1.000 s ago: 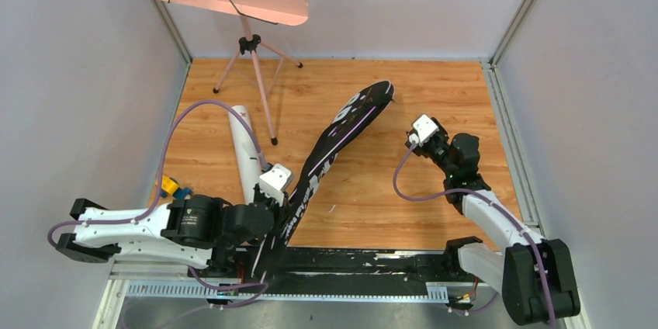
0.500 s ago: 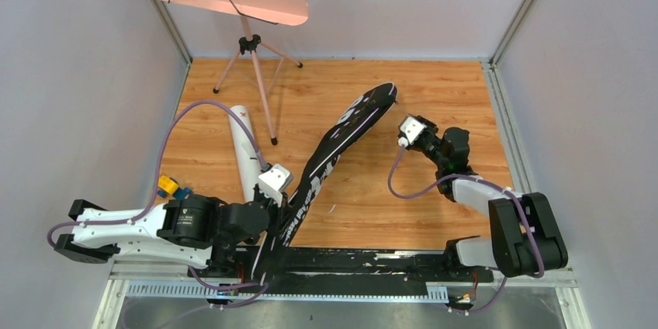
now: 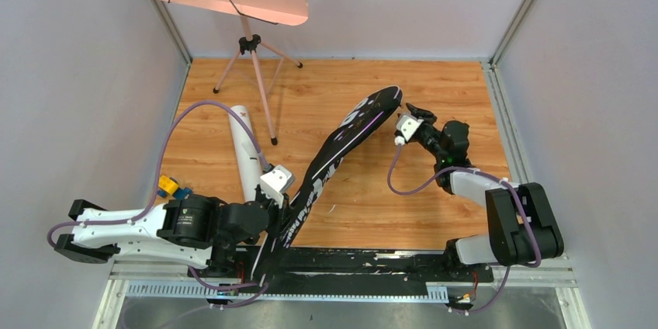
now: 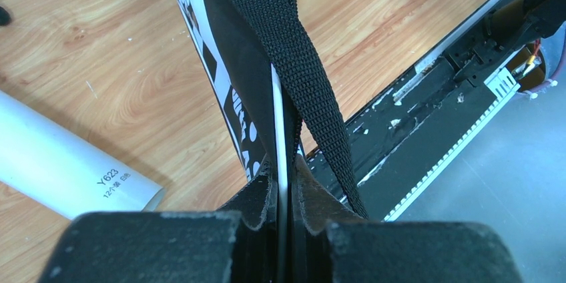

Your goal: Pack up the badminton gear

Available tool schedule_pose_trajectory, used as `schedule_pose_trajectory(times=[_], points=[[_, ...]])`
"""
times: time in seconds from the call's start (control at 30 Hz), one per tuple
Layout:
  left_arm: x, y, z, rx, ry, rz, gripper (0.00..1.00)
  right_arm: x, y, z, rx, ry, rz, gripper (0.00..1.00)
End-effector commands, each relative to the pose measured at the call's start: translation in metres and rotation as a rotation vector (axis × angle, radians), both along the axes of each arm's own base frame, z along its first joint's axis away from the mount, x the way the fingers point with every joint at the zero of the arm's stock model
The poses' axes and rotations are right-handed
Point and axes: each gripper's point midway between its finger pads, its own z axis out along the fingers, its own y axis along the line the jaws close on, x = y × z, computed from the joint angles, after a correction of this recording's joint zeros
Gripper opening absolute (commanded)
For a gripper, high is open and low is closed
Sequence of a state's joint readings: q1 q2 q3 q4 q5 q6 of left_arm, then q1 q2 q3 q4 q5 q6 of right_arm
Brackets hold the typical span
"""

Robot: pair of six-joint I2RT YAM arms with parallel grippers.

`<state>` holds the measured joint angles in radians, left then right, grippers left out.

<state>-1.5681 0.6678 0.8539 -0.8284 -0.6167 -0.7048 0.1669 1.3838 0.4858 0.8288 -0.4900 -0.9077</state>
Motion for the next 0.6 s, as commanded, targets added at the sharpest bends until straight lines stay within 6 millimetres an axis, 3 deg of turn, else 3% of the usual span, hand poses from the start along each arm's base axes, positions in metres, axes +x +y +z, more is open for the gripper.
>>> schedule_pose_trajectory(times=[0.0, 0.57], points=[[0.0083, -0.0145, 0.0377, -0.156, -0.039, 0.031, 0.00, 0.0054, 0.0047, 0.0235, -0.041, -0.103, 0.032, 0.38], [0.0078, -0.0212, 0.0394, -0.139, -0.051, 0.016, 0.00, 0.0120, 0.0117, 0.0179, -0.135, -0.106, 0.026, 0.35]])
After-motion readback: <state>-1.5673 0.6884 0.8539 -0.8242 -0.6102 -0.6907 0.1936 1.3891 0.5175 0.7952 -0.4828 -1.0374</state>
